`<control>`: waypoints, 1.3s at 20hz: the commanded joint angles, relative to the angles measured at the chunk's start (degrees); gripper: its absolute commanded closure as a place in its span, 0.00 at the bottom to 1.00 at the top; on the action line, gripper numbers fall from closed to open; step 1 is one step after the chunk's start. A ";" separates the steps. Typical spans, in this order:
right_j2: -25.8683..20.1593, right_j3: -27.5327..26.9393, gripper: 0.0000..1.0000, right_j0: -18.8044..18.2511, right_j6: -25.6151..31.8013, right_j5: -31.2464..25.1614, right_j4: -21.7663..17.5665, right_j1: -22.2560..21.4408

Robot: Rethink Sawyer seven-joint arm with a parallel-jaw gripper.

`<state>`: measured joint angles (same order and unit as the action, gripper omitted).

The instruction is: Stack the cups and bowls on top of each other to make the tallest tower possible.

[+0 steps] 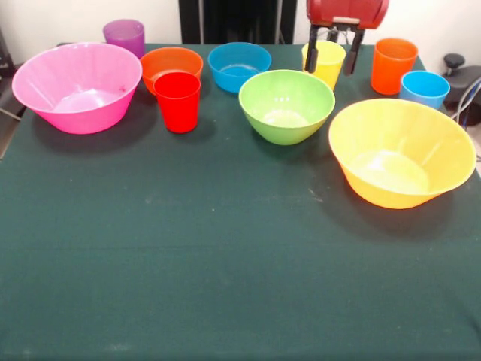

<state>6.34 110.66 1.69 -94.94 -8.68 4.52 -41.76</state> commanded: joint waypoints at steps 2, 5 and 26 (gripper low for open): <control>-2.79 -1.66 0.00 0.24 -8.14 -5.52 0.33 3.94; -2.70 -2.12 0.00 0.41 -7.60 -6.22 0.05 4.12; -3.64 -2.74 0.00 -1.80 -5.61 -5.65 -1.25 5.63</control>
<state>6.66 110.66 0.68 -94.94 -8.68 4.51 -40.58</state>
